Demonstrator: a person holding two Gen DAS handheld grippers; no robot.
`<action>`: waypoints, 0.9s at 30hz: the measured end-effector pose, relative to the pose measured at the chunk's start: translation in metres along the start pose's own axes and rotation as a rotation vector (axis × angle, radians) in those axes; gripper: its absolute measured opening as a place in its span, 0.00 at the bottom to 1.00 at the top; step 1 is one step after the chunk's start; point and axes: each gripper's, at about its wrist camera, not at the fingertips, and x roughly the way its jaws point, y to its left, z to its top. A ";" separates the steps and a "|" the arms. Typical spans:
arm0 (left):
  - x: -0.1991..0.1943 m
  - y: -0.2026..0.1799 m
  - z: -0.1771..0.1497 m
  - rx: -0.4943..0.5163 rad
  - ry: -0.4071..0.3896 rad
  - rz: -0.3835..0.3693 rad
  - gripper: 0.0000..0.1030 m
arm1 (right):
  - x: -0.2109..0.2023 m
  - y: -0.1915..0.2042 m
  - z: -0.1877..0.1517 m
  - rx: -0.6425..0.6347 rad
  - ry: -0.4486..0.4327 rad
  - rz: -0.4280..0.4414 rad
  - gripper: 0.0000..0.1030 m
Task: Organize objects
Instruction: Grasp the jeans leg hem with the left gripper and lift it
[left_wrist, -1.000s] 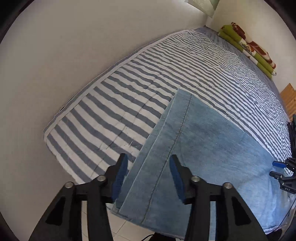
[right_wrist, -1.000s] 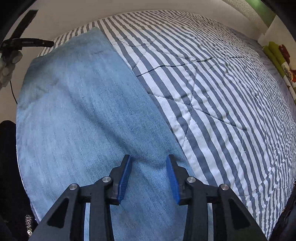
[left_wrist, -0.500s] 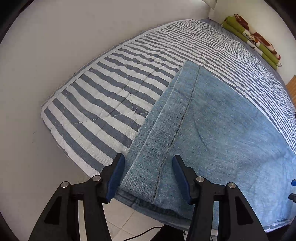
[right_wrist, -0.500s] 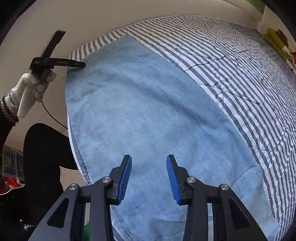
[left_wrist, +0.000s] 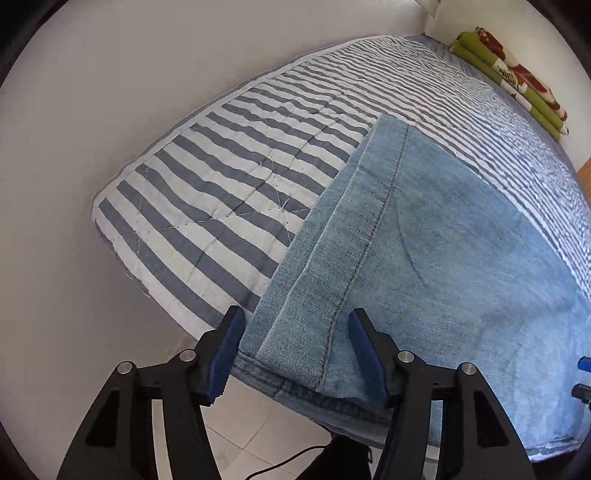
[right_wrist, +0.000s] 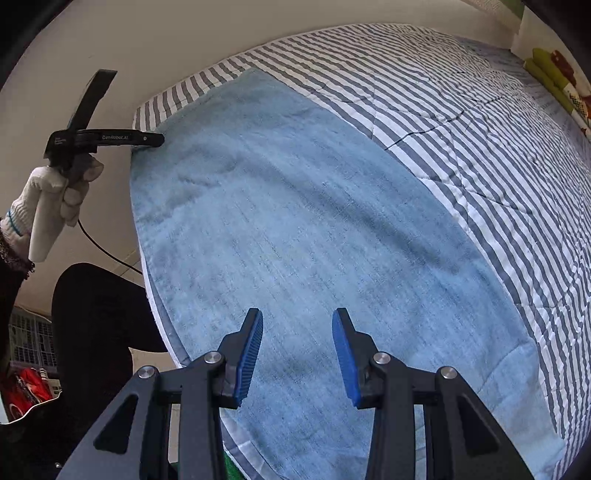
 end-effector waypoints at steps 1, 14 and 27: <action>-0.002 -0.004 0.000 0.015 -0.002 0.005 0.52 | 0.001 -0.001 0.000 0.010 0.002 0.008 0.35; -0.058 -0.030 -0.010 -0.013 -0.126 -0.105 0.01 | -0.020 -0.013 0.028 0.197 -0.081 0.169 0.35; -0.046 0.021 -0.008 -0.102 -0.122 -0.057 0.19 | 0.003 0.033 0.079 0.187 -0.059 0.268 0.39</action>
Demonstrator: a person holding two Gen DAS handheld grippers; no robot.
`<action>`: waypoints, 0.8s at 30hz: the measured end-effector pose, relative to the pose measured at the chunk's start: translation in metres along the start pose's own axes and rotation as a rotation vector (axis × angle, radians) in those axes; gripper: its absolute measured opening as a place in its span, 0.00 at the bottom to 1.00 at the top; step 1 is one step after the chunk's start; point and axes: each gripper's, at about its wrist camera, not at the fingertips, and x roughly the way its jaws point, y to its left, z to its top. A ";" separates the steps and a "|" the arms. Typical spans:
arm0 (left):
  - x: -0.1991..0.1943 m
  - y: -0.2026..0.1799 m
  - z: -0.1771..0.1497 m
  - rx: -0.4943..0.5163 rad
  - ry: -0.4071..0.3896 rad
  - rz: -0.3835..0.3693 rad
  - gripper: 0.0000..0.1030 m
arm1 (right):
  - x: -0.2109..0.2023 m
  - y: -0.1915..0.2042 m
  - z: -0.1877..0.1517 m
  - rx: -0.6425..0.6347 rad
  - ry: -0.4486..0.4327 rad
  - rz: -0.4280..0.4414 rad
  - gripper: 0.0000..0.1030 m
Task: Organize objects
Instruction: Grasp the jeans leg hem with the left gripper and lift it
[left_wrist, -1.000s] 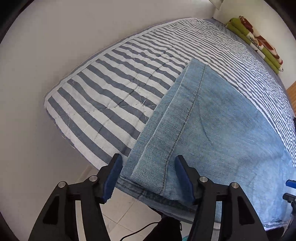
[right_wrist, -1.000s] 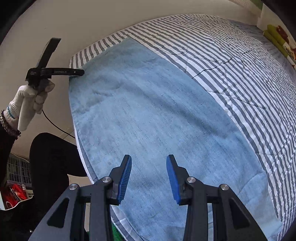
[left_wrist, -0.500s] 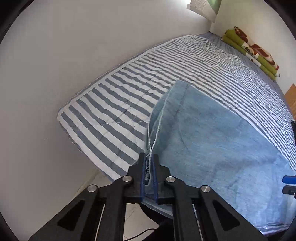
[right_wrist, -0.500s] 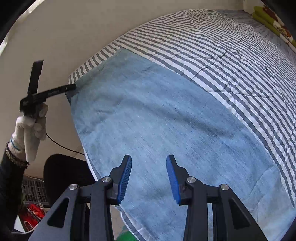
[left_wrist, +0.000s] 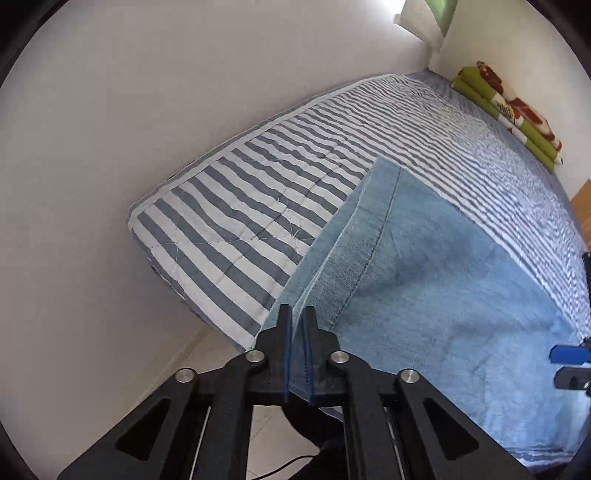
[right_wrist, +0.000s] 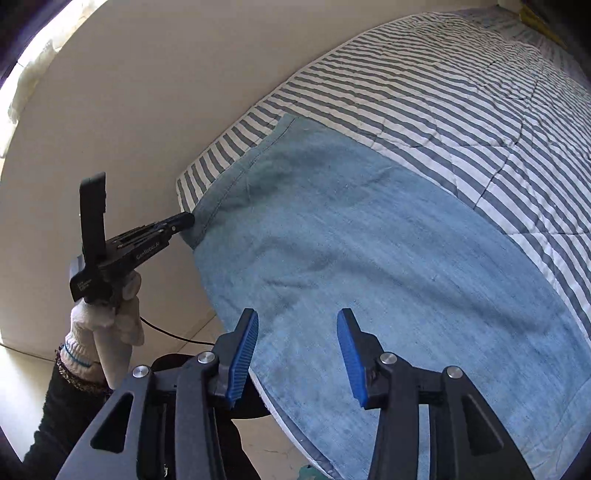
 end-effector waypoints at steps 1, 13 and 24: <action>-0.001 0.002 0.001 -0.003 -0.012 -0.018 0.29 | 0.003 0.001 -0.001 0.000 0.008 0.002 0.39; 0.037 -0.003 -0.009 -0.010 0.051 0.023 0.31 | 0.014 -0.006 -0.016 0.027 0.039 -0.007 0.39; -0.025 -0.065 -0.007 0.131 -0.068 -0.143 0.12 | 0.012 -0.021 0.012 0.123 0.022 0.062 0.40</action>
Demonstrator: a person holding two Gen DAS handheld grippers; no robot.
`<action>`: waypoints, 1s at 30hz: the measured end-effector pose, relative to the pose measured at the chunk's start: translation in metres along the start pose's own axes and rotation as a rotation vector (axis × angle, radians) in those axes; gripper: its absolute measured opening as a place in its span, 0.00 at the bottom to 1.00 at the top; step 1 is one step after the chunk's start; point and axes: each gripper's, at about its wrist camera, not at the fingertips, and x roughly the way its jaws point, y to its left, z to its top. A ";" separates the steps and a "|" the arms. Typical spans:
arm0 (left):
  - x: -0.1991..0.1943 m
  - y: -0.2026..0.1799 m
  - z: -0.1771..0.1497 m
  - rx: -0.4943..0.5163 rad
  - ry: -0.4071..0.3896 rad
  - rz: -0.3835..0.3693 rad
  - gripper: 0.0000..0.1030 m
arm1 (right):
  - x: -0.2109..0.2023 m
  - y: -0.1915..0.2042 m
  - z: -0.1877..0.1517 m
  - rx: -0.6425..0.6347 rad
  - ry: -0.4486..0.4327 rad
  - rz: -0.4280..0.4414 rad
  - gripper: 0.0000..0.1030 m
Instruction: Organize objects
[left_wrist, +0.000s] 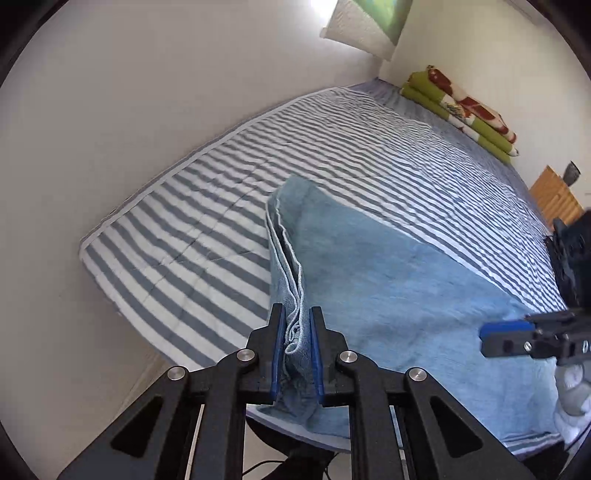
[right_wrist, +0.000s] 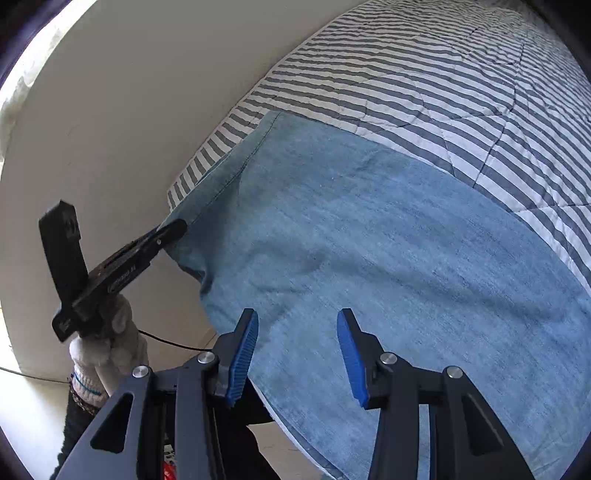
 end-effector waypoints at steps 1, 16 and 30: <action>-0.001 -0.009 -0.001 0.024 -0.002 -0.009 0.12 | 0.001 0.002 0.007 0.007 0.000 0.013 0.40; -0.005 -0.037 -0.018 0.087 -0.008 -0.062 0.12 | 0.087 0.052 0.107 0.061 0.091 0.168 0.54; -0.043 -0.113 -0.023 0.216 0.038 -0.248 0.01 | 0.052 0.025 0.086 0.050 0.058 0.035 0.05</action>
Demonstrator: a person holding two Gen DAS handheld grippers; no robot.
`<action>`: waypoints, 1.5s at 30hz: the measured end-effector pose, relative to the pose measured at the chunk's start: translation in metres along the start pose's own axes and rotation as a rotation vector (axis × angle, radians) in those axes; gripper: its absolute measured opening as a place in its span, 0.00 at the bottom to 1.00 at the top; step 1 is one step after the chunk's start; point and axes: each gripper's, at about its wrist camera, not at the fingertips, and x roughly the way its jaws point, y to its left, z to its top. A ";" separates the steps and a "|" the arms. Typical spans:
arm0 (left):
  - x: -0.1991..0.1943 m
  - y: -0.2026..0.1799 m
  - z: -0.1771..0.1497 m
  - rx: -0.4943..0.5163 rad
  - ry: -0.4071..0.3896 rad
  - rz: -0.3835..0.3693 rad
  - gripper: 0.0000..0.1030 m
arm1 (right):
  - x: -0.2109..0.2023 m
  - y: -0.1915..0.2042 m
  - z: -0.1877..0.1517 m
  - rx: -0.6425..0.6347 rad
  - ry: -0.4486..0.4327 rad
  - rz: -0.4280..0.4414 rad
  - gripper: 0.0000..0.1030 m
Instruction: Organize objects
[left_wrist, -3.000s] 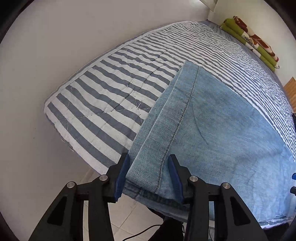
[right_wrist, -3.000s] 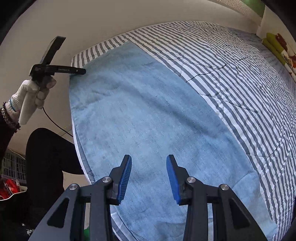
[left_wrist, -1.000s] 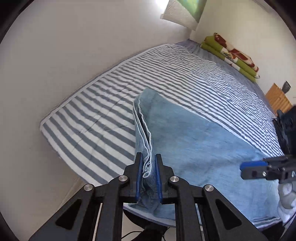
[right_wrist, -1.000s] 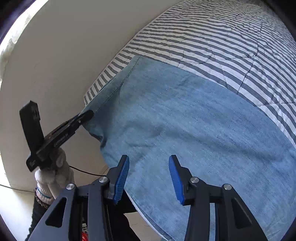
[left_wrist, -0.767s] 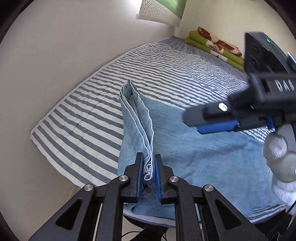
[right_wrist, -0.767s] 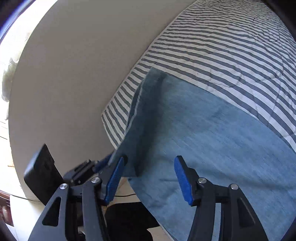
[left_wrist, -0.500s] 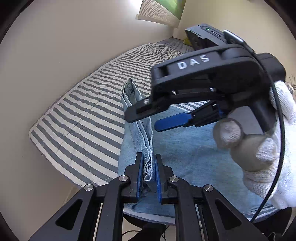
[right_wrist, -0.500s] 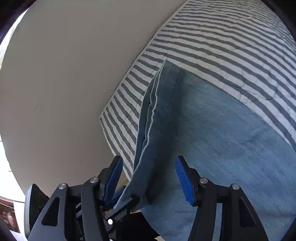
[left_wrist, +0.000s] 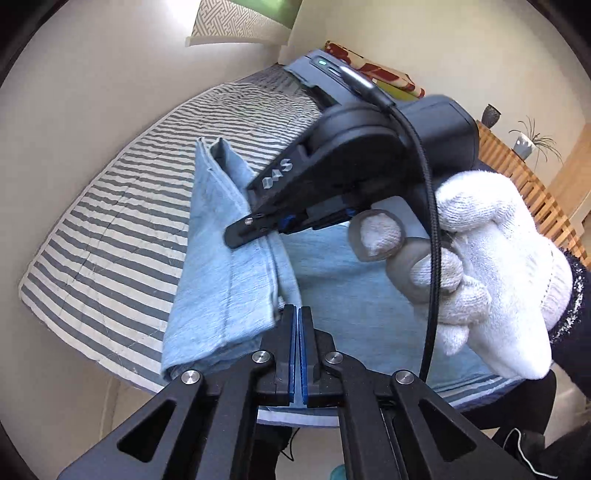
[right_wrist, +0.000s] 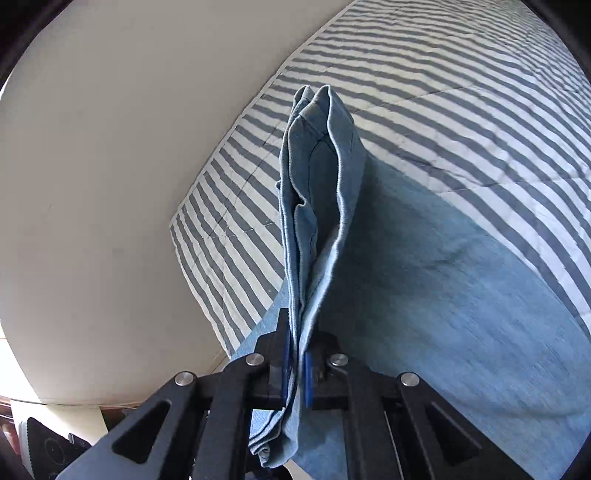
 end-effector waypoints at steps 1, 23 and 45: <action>-0.008 -0.001 0.002 -0.002 -0.007 -0.001 0.01 | -0.012 -0.006 -0.005 0.009 -0.014 0.006 0.05; 0.070 -0.277 -0.029 0.441 0.225 -0.247 0.02 | -0.374 -0.299 -0.369 0.536 -0.397 -0.337 0.05; 0.193 -0.440 -0.116 0.724 0.458 -0.293 0.05 | -0.368 -0.382 -0.468 0.584 -0.391 -0.195 0.25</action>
